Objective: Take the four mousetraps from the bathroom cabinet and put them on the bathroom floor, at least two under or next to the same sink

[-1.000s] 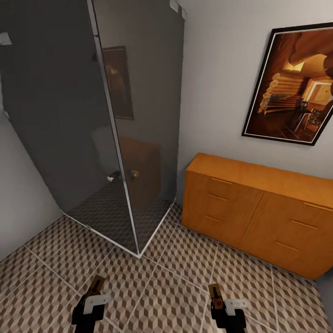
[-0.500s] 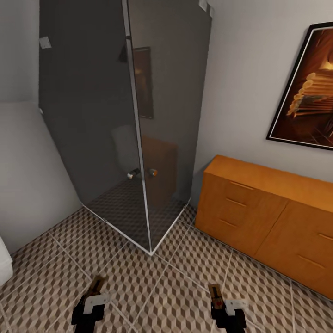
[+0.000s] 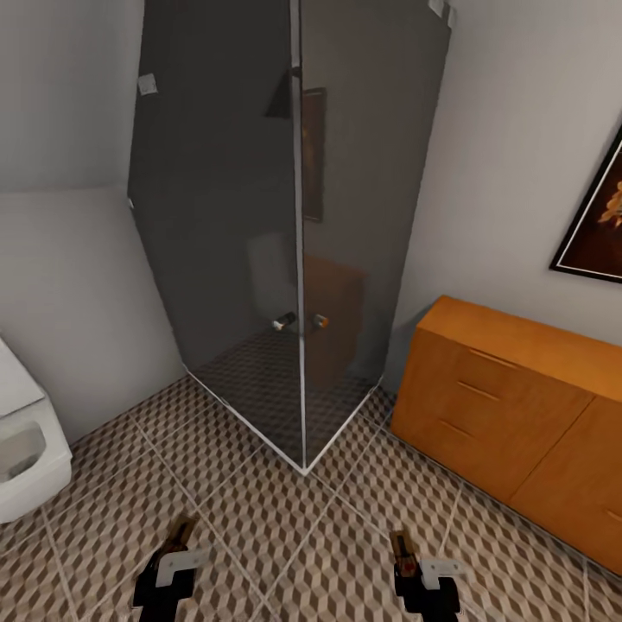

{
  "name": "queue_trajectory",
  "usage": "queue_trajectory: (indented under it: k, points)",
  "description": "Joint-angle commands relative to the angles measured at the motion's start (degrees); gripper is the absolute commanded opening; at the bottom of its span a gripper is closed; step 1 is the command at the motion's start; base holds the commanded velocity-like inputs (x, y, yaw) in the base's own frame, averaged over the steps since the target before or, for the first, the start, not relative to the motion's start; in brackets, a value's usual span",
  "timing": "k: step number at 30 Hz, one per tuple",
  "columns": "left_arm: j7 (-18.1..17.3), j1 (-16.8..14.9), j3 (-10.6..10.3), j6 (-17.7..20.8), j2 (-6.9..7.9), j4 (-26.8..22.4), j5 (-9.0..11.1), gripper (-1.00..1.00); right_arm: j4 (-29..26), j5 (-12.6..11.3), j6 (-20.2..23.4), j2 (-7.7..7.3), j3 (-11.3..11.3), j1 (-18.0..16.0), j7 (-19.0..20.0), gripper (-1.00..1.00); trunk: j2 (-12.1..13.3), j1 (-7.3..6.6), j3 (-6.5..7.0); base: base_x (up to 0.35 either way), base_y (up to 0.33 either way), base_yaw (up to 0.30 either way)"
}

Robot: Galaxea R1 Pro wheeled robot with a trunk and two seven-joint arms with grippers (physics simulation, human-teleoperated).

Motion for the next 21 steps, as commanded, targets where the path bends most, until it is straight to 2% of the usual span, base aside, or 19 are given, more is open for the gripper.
queue_trajectory:
  k: [1,21]
  points:
    - [0.6,-0.1,-0.5,-0.1,-0.01,-0.2,-0.1,-1.00,0.0,-0.1,-0.1,-0.05,0.5,0.0,-0.7,-1.00,-0.1,0.04,-0.12,0.000,0.000,0.254]
    - [0.6,-0.1,-0.5,-0.1,-0.07,-0.2,-0.1,-1.00,0.0,-0.1,-0.1,0.02,0.5,0.0,-0.7,-1.00,-0.1,0.04,-0.12,0.000,0.000,0.254]
